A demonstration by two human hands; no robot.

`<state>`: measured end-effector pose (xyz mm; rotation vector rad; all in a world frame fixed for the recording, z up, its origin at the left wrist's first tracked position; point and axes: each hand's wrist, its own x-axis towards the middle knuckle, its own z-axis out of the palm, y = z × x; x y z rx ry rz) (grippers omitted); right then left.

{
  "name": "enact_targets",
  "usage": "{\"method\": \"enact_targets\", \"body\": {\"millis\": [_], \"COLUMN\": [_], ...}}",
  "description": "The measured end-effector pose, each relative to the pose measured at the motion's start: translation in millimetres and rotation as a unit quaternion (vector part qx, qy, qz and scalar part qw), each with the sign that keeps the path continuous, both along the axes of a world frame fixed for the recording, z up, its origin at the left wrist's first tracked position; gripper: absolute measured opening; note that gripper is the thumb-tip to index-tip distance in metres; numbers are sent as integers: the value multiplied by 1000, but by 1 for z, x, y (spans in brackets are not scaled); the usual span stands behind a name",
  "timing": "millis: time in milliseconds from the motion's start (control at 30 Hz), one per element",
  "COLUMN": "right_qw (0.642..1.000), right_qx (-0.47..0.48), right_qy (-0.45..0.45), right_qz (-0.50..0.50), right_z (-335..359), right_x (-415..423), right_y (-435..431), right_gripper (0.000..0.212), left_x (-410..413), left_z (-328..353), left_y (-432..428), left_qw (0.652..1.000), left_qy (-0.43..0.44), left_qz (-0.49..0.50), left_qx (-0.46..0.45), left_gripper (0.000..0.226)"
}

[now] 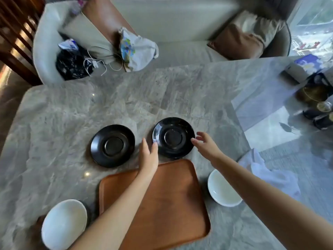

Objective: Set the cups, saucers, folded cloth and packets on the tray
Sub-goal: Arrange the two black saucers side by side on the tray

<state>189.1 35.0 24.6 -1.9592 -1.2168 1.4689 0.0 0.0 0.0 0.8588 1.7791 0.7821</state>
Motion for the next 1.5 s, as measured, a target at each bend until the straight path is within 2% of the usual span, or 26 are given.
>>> {"method": "enact_targets", "body": {"millis": [133, 200, 267, 467, 767, 867, 1033, 1200, 1500], "right_qw": [998, 999, 999, 997, 999, 998, 973, 935, 884], "right_qx": [-31, -38, -31, -21, -36, -10, 47, 54, 28], "right_qy": [29, 10, -16, -73, 10, -5, -111, -190, -250], "right_qz": [-44, -25, -8, 14, 4, 60, 198, 295, 393], "right_z": [-9, -14, -15, -18, -2, 12, 22, 21, 13], "right_x": [-2, -4, -6, -6, 11, 14, 15, 5, -14], "right_y": [9, 11, 14, 19, 24, 23, 14, 0, -25], "right_gripper": [48, 39, 35, 39, 44, 44, 40, 38, 33], "left_x": [-3, -3, -4, -13, -4, -4, -6, -10, -13], "left_z": [-7, -7, -5, 4, 20, 25, 27, 25, 14], "left_y": [7, 8, 14, 23, -3, -21, -64, -106, -148], "left_qw": [991, 987, 988, 991, 986, 986, 988, 991, 980], "left_qy": [-96, -127, -129, -108, -147, -151, -139, -131, -168], "left_qz": [89, 88, 75, 24, 79, 76, 62, 11, 34], "left_qx": [-15, -34, -46, -74, -21, -1, 21, -22, -98], "left_gripper": [53, 50, 48, 37, 22, 14, 11, 12, 11]}}
